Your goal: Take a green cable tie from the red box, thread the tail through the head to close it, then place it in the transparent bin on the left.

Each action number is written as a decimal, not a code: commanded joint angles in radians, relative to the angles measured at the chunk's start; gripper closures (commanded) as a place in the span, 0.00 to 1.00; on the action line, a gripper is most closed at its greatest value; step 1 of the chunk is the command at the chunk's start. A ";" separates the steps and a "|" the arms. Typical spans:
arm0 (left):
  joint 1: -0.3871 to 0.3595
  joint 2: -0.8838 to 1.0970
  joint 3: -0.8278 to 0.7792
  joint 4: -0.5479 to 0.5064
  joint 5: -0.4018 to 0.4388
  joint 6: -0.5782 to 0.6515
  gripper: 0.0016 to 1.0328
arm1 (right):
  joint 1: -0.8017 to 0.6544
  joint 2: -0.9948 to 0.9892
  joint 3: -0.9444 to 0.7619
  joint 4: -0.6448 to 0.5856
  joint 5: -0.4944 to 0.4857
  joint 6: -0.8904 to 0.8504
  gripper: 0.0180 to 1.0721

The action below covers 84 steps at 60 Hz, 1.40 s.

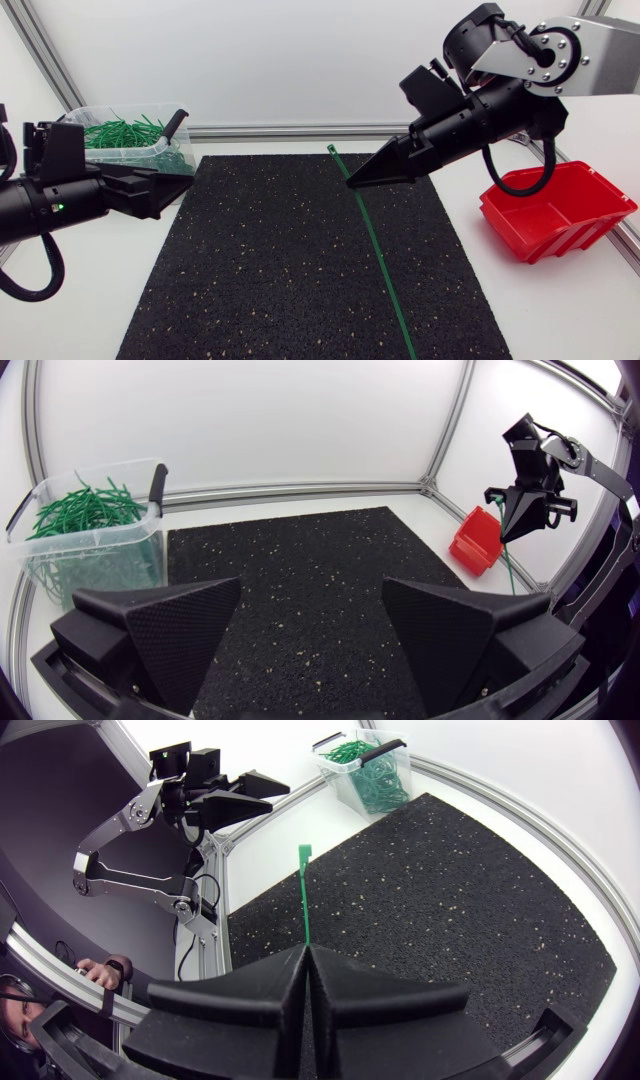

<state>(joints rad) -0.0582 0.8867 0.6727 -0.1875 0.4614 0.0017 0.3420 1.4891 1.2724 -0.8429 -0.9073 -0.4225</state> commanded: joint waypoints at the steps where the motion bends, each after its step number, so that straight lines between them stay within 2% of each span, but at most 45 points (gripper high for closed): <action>1: -0.012 0.018 0.041 0.065 0.028 0.026 0.05 | 0.022 0.016 -0.039 0.039 -0.022 0.059 0.95; 5: -0.028 0.038 0.057 0.082 0.043 0.052 0.05 | 0.029 0.017 -0.053 0.080 -0.045 0.088 0.95; 11: -0.051 0.089 0.094 0.082 0.125 0.060 0.05 | 0.048 0.026 -0.074 0.130 -0.067 0.113 0.95; 17: -0.052 0.159 0.136 0.071 0.249 0.029 0.05 | 0.065 0.034 -0.102 0.194 -0.084 0.156 0.95; 23: -0.055 0.248 0.191 0.042 0.425 0.011 0.05 | 0.078 0.037 -0.125 0.243 -0.087 0.185 0.95; 25: -0.054 0.264 0.197 0.051 0.459 0.011 0.05 | 0.080 0.036 -0.131 0.257 -0.093 0.192 0.95; 35: -0.084 0.308 0.219 0.088 0.480 0.011 0.05 | 0.072 -0.001 -0.174 0.347 -0.111 0.251 0.95; 42: -0.127 0.339 0.228 0.099 0.536 -0.008 0.05 | 0.072 -0.024 -0.209 0.441 -0.113 0.320 0.95; 48: -0.155 0.365 0.225 0.174 0.605 -0.077 0.05 | 0.077 -0.033 -0.234 0.504 -0.111 0.355 0.95; 62: -0.223 0.386 0.214 0.258 0.628 -0.109 0.04 | 0.068 -0.064 -0.294 0.657 -0.113 0.464 0.94; 66: -0.244 0.414 0.212 0.307 0.642 -0.151 0.04 | 0.068 -0.079 -0.314 0.709 -0.113 0.513 0.94; 70: -0.252 0.443 0.212 0.361 0.669 -0.198 0.04 | 0.068 -0.085 -0.321 0.717 -0.116 0.518 0.94; 78: -0.284 0.491 0.212 0.474 0.674 -0.279 0.06 | 0.066 -0.085 -0.327 0.722 -0.140 0.521 0.94; 84: -0.305 0.515 0.220 0.499 0.675 -0.299 0.06 | 0.060 -0.085 -0.331 0.725 -0.159 0.527 0.94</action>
<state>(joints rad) -0.3443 1.3739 0.8650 0.2855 1.1217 -0.2489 0.4107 1.4185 0.9668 -0.1295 -1.0485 0.0788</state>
